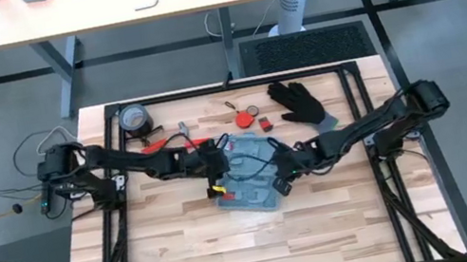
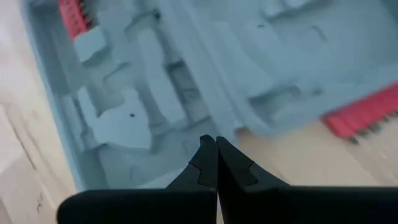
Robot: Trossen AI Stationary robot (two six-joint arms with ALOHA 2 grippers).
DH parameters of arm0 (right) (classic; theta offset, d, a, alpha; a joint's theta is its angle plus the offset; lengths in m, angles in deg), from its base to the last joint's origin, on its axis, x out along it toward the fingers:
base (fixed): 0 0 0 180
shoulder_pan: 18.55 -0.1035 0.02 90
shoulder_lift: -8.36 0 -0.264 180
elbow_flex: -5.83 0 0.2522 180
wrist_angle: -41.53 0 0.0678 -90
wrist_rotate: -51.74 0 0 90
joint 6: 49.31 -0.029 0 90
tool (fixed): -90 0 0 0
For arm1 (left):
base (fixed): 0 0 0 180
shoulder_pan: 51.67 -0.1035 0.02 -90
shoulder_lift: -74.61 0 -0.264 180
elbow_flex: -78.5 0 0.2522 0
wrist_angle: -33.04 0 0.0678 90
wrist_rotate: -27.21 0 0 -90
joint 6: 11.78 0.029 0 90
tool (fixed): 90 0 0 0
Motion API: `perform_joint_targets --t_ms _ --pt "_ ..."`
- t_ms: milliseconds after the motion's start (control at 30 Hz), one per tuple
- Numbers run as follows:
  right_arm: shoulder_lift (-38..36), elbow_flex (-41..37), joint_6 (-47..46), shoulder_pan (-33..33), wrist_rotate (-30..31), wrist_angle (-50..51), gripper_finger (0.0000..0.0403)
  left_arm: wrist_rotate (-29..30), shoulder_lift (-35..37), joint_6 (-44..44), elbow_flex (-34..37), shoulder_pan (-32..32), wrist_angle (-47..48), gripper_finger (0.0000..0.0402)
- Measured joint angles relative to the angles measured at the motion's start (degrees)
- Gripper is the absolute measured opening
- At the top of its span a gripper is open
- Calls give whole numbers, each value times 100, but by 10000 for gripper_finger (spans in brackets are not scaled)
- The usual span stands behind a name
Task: Prefit tool cases
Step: Put the orange screwdriver bits into the gray prefit tool case
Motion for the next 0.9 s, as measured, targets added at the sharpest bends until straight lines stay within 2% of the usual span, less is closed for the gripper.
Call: perform_joint_targets --t_ms 267,400,600,767,900 --pt "-393 -621 -711 -53 216 -96 0 -578 -648 158 -2 -282 -303 0" --pt "-213 -818 -901 -57 177 -230 0 -687 -758 -291 -30 -230 -130 0" --pt "212 -914 -901 -53 -54 -1302 0 -1038 -645 -1212 -24 206 525 0" --pt "695 -852 -896 43 -360 -2392 0 -1013 -496 -1819 -17 785 981 0" --pt "915 -667 -887 82 -398 -2420 0 -410 -258 -2143 -2 1239 1231 0"
